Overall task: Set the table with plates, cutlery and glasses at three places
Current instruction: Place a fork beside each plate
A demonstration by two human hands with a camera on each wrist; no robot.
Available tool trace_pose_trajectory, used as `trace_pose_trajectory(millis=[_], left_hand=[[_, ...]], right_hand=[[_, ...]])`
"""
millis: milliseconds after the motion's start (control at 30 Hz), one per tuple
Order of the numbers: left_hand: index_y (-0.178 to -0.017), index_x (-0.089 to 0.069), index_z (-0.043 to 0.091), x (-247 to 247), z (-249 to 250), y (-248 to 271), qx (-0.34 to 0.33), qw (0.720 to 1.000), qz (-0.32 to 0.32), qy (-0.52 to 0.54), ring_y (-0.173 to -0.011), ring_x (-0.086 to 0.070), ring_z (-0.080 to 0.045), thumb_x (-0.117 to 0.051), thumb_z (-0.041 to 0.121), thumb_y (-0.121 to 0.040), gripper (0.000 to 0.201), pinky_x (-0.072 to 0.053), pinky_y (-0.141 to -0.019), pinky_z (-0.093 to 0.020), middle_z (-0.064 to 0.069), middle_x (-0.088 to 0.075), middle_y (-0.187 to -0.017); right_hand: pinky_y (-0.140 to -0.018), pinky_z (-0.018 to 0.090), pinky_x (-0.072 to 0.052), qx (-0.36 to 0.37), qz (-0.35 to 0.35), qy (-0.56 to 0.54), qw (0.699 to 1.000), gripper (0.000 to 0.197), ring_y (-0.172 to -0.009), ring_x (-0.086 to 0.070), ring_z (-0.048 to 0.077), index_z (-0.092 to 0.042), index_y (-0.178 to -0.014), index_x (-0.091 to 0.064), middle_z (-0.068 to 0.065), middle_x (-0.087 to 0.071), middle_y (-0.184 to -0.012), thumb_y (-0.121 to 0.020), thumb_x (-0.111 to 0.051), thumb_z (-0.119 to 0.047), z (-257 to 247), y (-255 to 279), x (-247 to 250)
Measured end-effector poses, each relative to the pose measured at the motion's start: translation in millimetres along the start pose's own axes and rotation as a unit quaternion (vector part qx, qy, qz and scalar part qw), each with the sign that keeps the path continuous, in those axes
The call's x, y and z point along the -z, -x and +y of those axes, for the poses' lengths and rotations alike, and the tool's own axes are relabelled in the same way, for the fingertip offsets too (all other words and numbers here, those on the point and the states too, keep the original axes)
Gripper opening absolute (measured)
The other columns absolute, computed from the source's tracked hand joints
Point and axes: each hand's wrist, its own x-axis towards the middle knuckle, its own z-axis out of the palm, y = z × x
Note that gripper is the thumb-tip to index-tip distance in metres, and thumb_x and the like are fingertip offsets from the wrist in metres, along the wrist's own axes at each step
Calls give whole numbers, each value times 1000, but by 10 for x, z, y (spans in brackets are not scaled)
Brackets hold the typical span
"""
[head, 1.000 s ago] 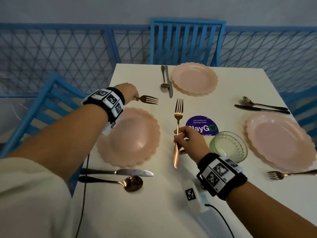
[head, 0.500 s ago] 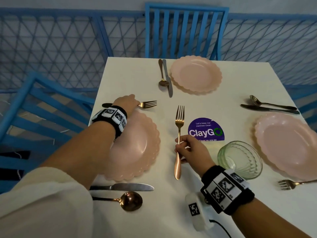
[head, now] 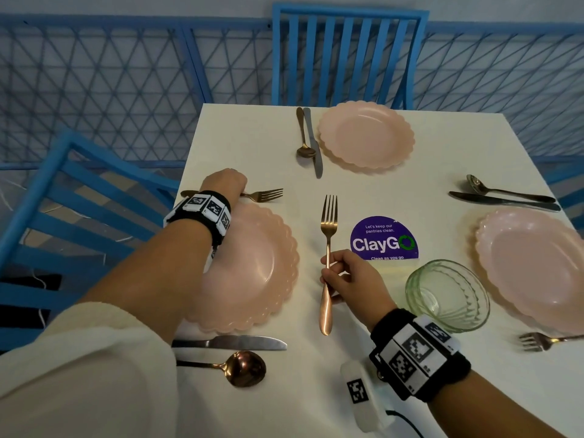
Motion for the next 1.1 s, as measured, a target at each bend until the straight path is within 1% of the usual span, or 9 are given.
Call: trace_pose_trajectory(millis=[300,467,567,633,733,800,933,1000,1100], left_hand=[[-124,-55,3,-55,3,7,-5,999,31,27,-116,-51,-31,-53,1,-89,35,-44,-97,-37,-17,-51,-127],[-130,-45,2,71,71,188,-15,976,143,162,-116,-50,-35,-53,8,-90,41,-46,-89,-44,-20,-51,-126],[-125,-53,4,300,207,444,-32,949,207,236,-110,-55,-32,-53,16,-93,34,-46,-88,-40,-17,-59,-120],[-117,-60,5,415,339,678,-85,933,263,230,-103,-58,-29,-55,14,-91,27,-46,-85,-36,-14,-61,-113],[-95,-72,10,499,559,1116,-268,900,326,110,-85,-65,-27,-77,6,-70,25,-53,-74,-33,-10,-68,-94],[-79,-75,19,449,682,1288,-352,877,325,-31,-81,-68,-23,-84,7,-54,29,-54,-76,-34,-3,-72,-88],[-65,-73,28,436,850,1524,-401,864,257,-162,-79,-66,-14,-82,15,-58,17,-38,-90,-32,9,-72,-80],[-73,-73,28,527,923,1682,-386,872,228,-197,-82,-64,-13,-74,18,-71,10,-40,-92,-29,10,-70,-78],[-107,-66,24,665,1020,1881,-348,904,156,-194,-104,-56,-20,-45,19,-96,24,-33,-101,-31,5,-65,-103]], right_hand=[[-49,12,-52,-6,1,-4,1000,11,-66,-61,12,-16,-97,-56,2,-57,-76,-91,-56,-7,19,18,-25],[-50,11,-53,-3,-2,5,1000,11,-66,-61,11,-17,-97,-55,0,-57,-75,-91,-55,-9,-13,24,-56],[-51,11,-53,4,-2,5,1000,11,-66,-61,12,-18,-98,-56,1,-58,-77,-91,-56,-9,-51,48,-74],[-52,13,-53,13,-2,8,1000,12,-67,-62,14,-18,-99,-57,1,-58,-77,-91,-55,-10,-79,75,-83],[-55,13,-50,34,7,28,999,13,-64,-61,12,-20,-99,-60,-5,-56,-71,-91,-54,-11,-106,143,-75],[-58,10,-47,50,15,50,997,14,-57,-60,5,-21,-97,-63,-9,-56,-69,-91,-54,-12,-125,198,-50],[-56,11,-45,93,17,132,987,15,-46,-57,-4,-15,-97,-68,-17,-55,-67,-91,-53,-14,-215,312,43],[-58,14,-44,111,9,167,980,17,-53,-58,2,-11,-99,-69,-15,-57,-71,-91,-54,-14,-287,388,128],[-64,19,-41,150,2,244,958,17,-72,-57,11,-12,-100,-70,-1,-67,-88,-89,-58,-16,-412,520,308]])
